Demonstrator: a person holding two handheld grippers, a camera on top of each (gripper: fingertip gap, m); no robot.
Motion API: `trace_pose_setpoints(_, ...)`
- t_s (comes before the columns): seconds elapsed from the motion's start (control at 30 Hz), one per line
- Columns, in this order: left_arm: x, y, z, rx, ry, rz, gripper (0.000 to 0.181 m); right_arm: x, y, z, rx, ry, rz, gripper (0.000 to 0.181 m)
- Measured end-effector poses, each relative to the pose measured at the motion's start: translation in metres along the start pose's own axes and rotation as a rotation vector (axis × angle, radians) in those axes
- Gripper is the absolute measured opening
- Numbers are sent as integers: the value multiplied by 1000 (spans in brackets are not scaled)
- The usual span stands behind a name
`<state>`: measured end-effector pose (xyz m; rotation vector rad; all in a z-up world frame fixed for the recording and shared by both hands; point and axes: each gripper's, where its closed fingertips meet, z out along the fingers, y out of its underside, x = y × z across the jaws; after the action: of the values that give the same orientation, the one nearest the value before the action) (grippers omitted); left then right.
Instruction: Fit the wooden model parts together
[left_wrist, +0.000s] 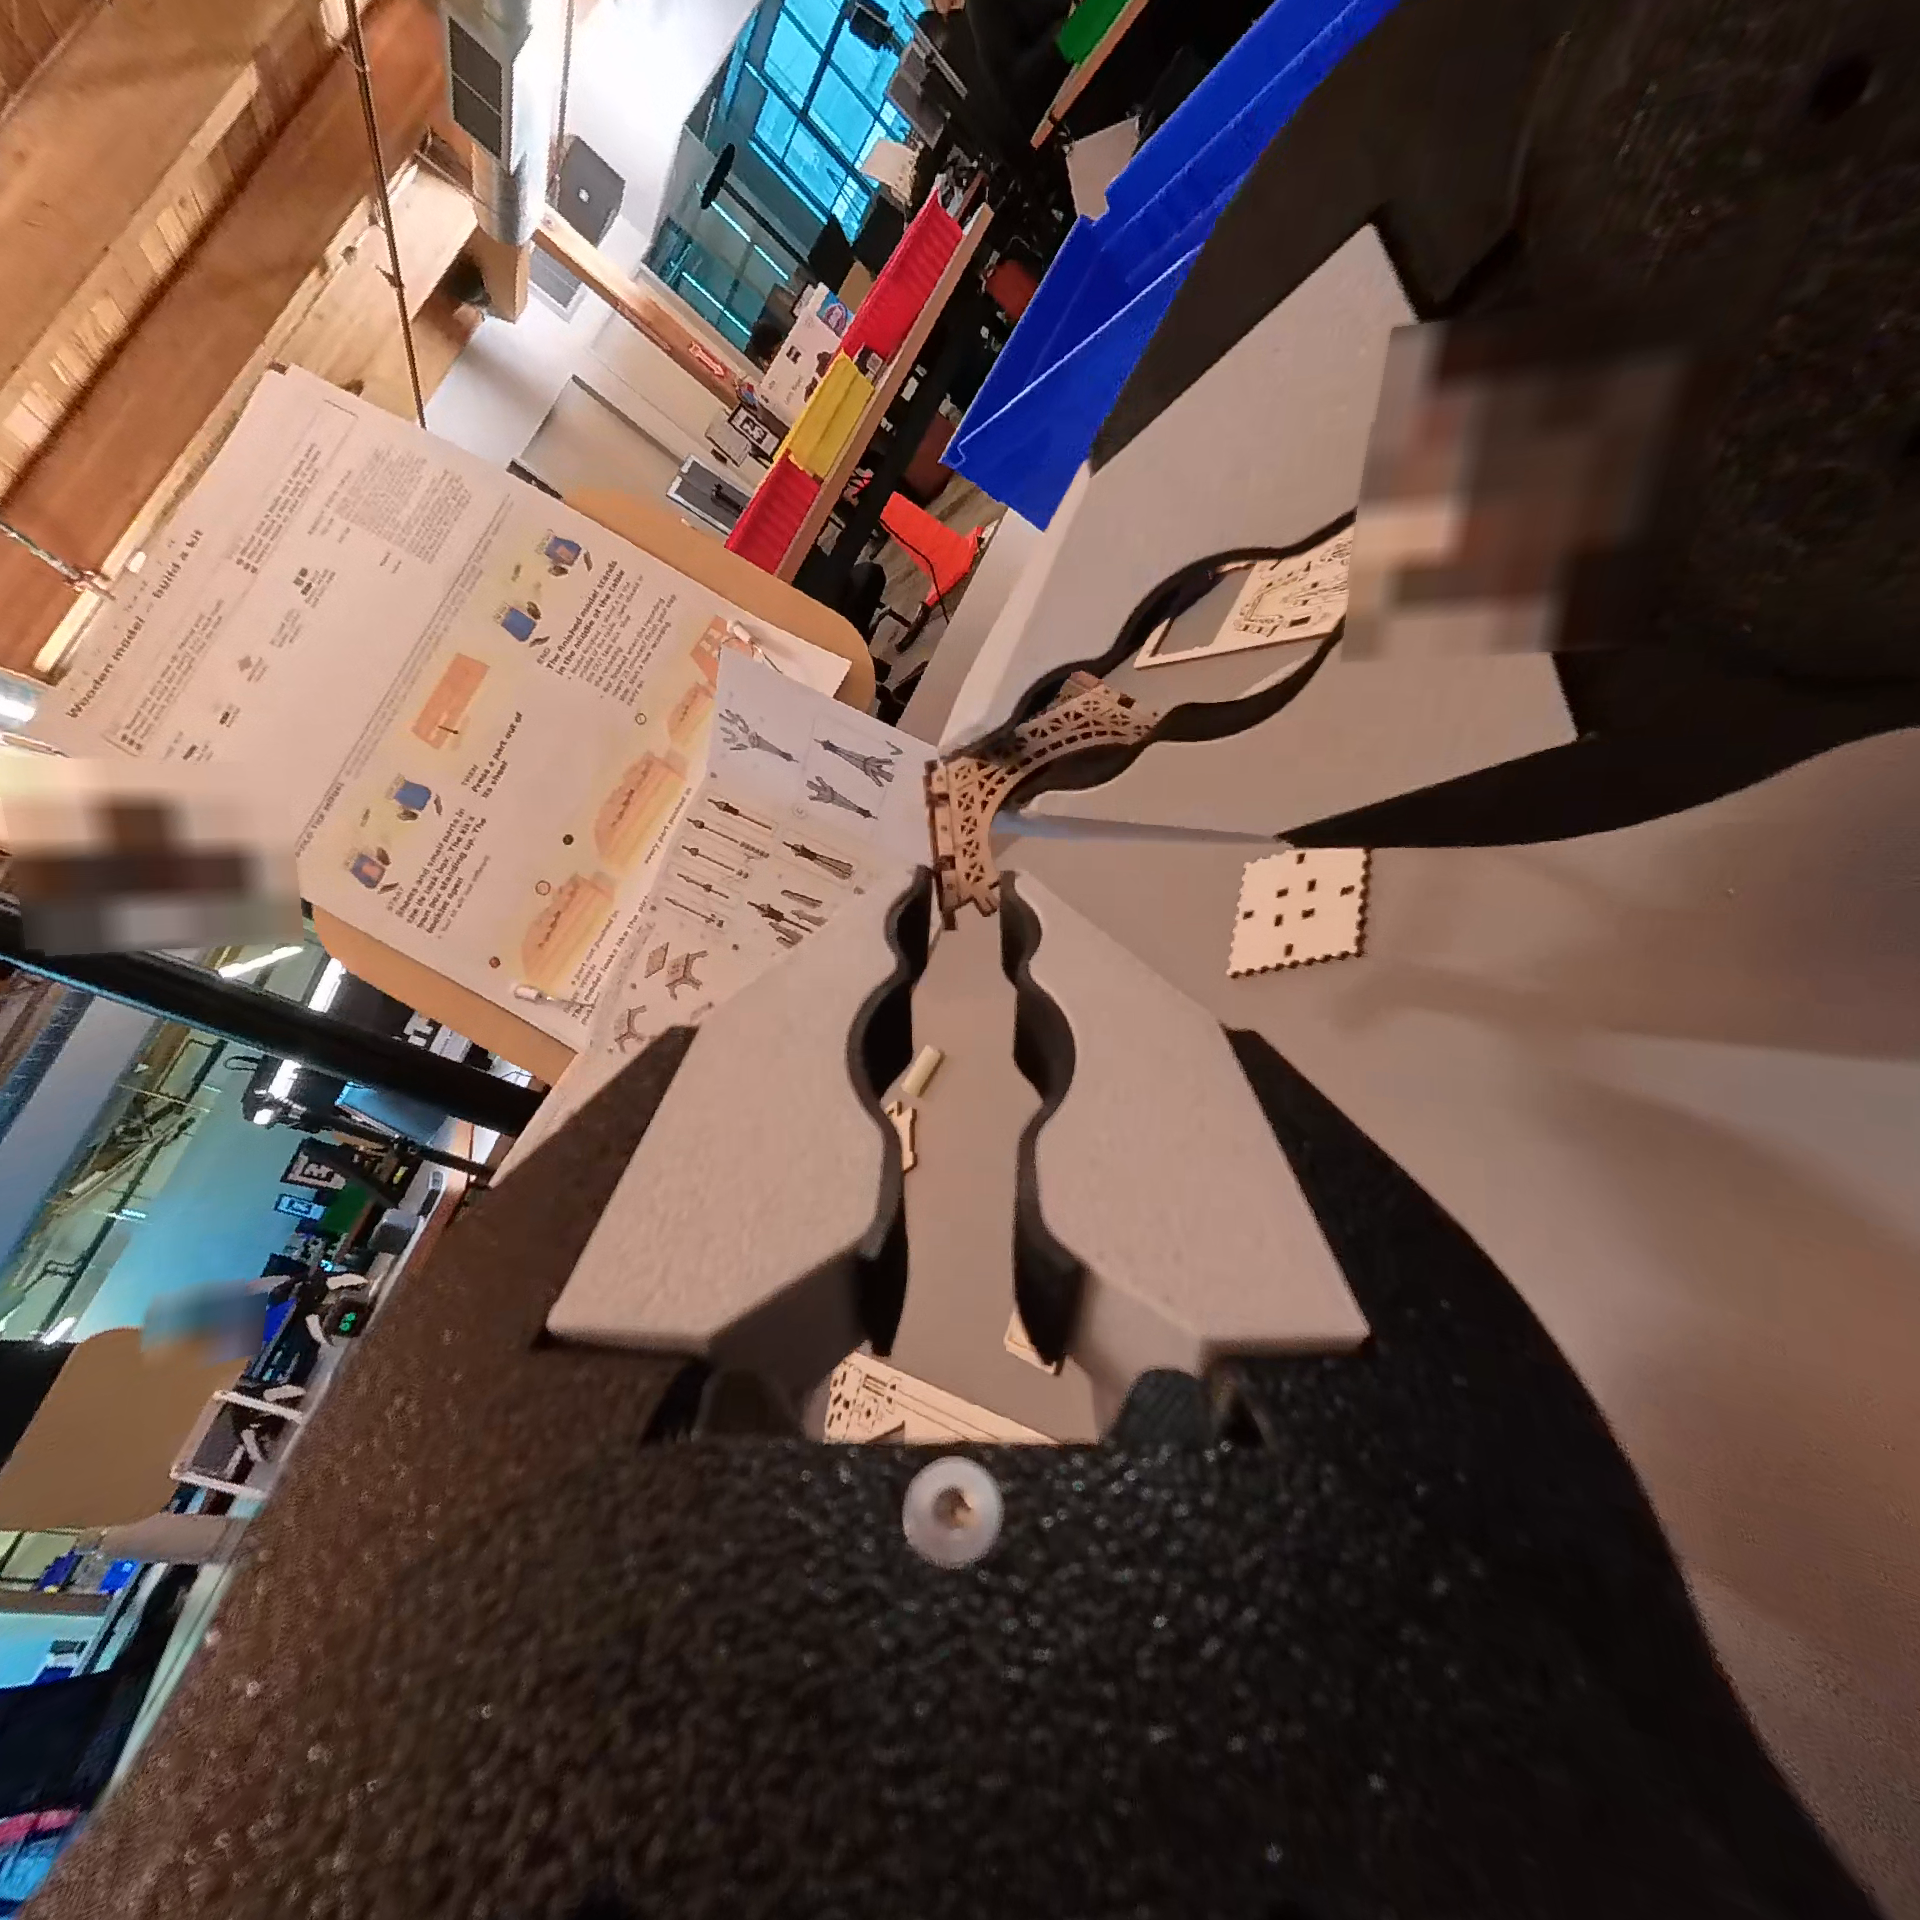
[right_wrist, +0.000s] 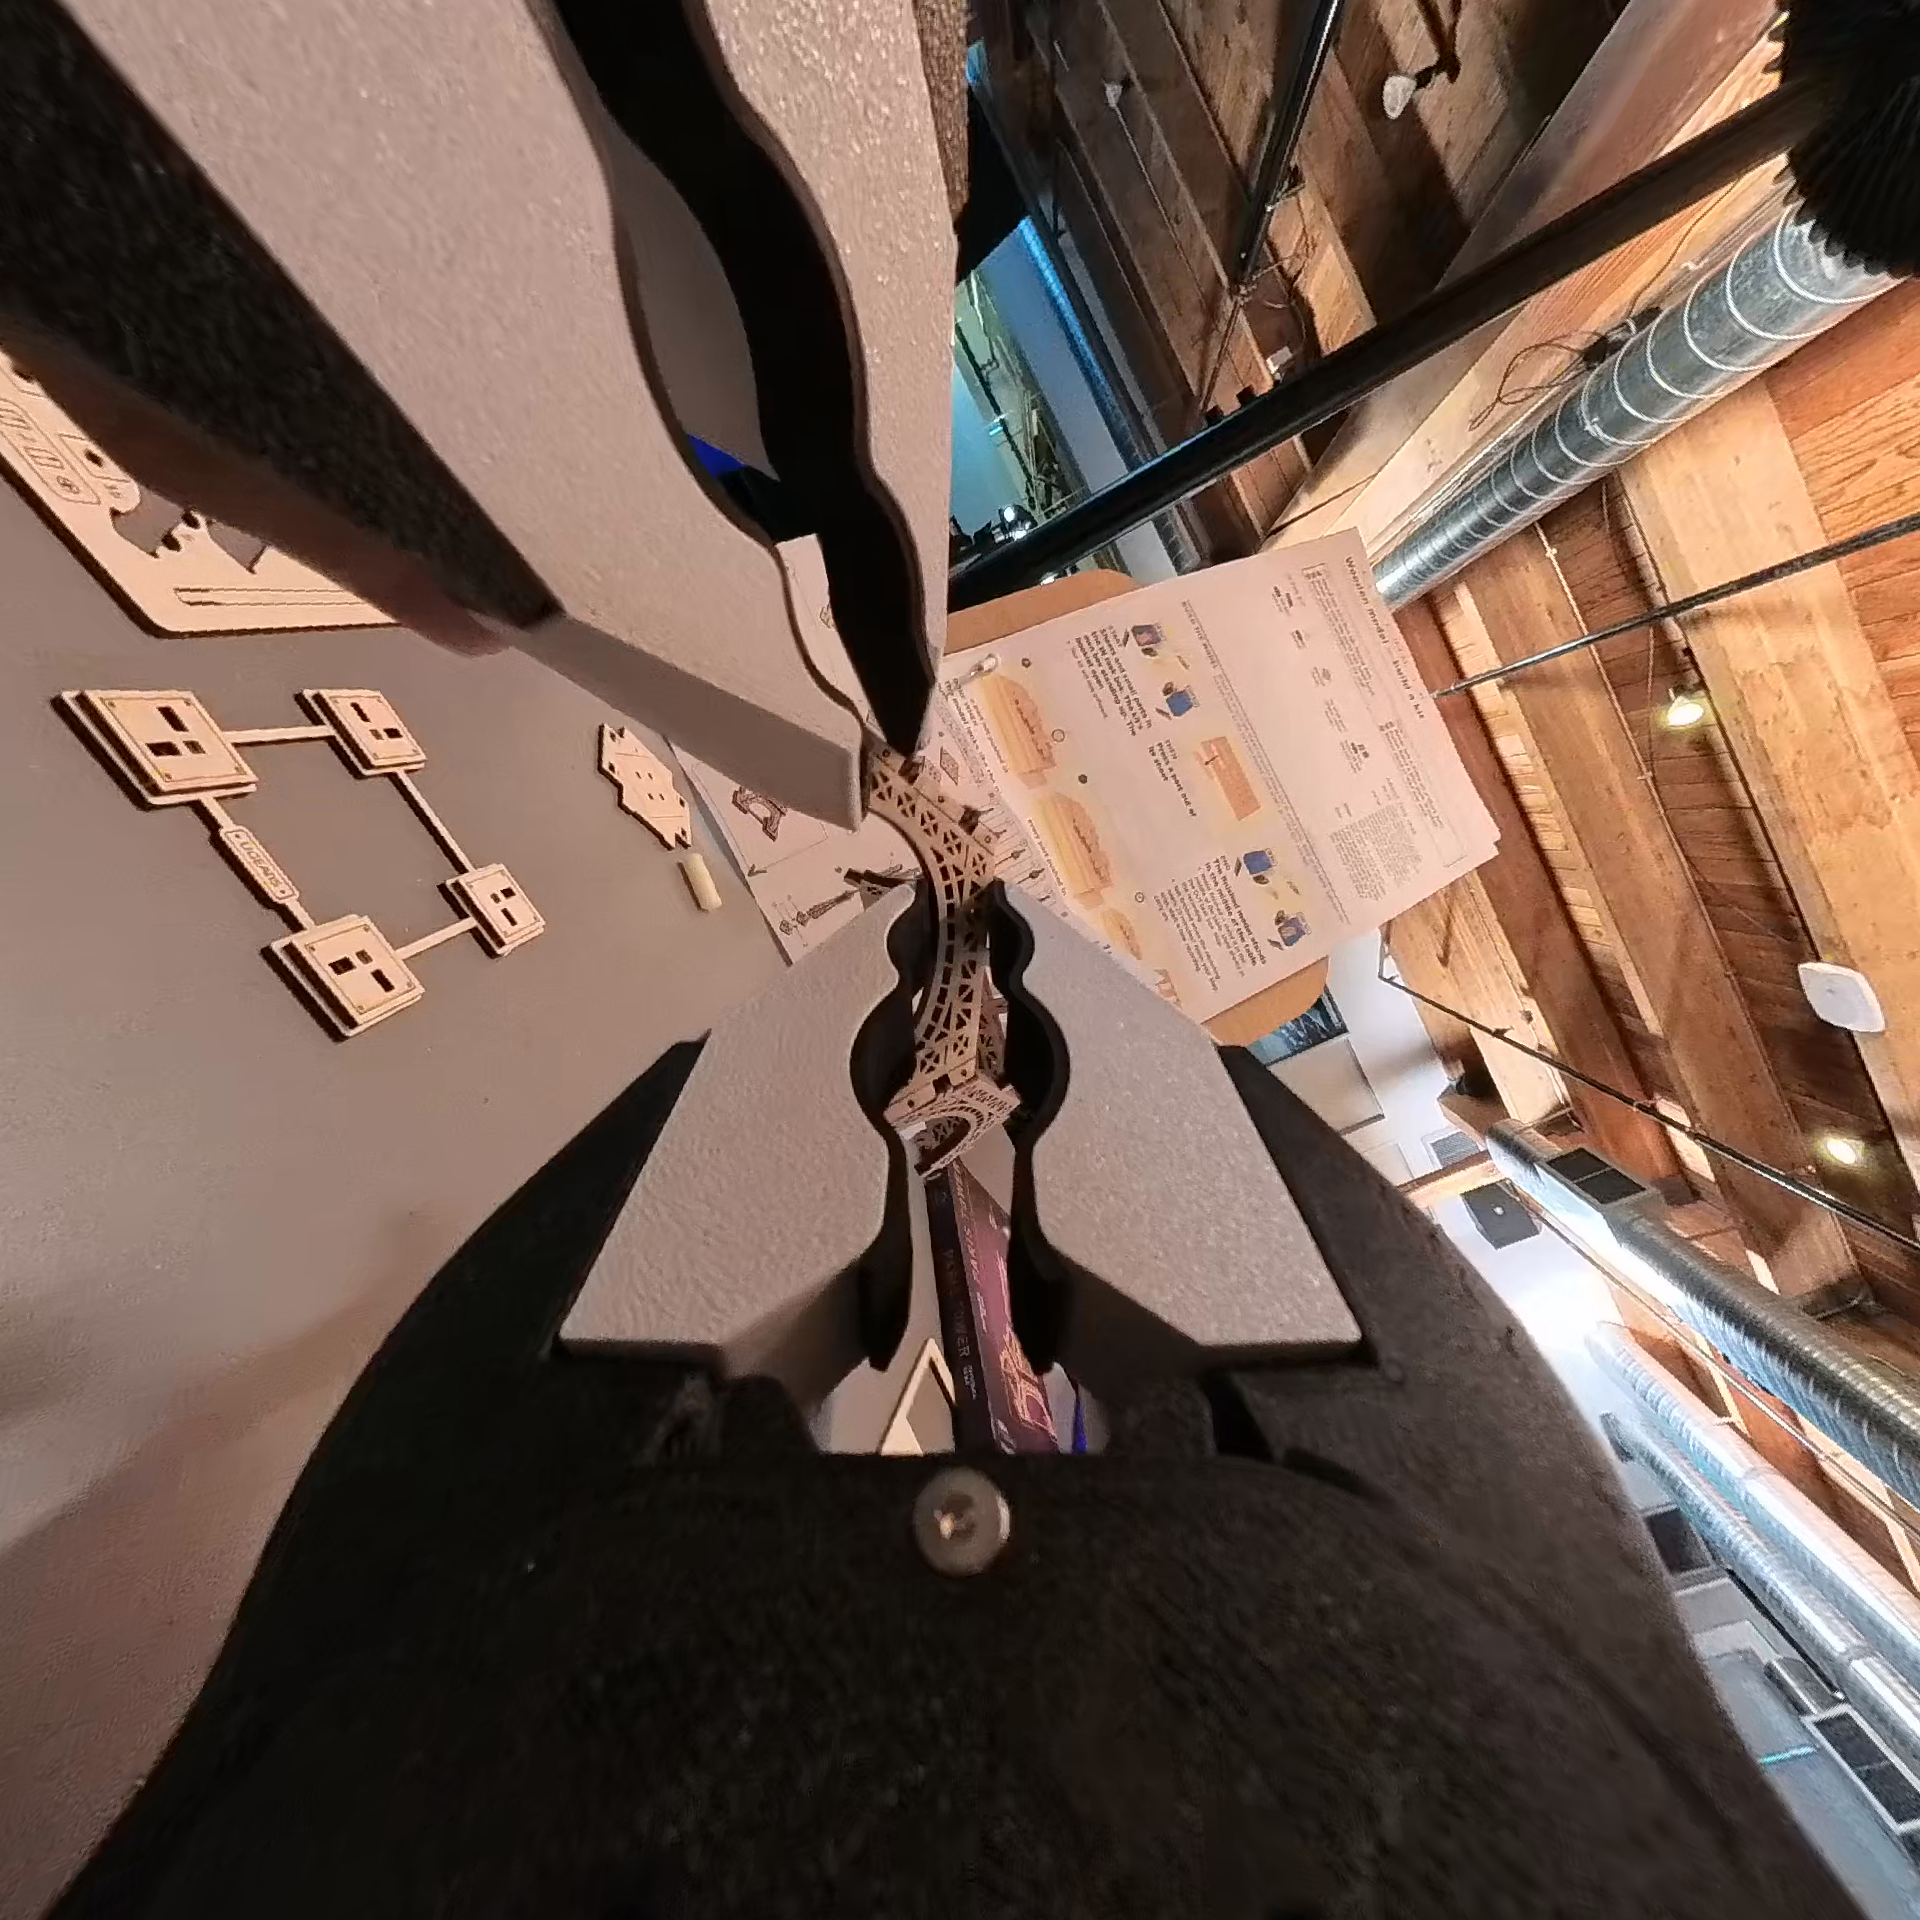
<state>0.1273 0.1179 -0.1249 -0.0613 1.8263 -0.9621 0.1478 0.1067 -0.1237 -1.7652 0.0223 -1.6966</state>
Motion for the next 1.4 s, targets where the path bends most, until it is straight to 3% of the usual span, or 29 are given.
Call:
trace_pose_setpoints(0.7, 5, 6, 3, -94, 61, -167, 9, -3, 2, -1, -37, 14, -114, 8)
trace_pose_setpoints(1.4, 12, 22, 1, -208, 114, -21, 8, -20, 1, -1, -42, -72, -117, 8)
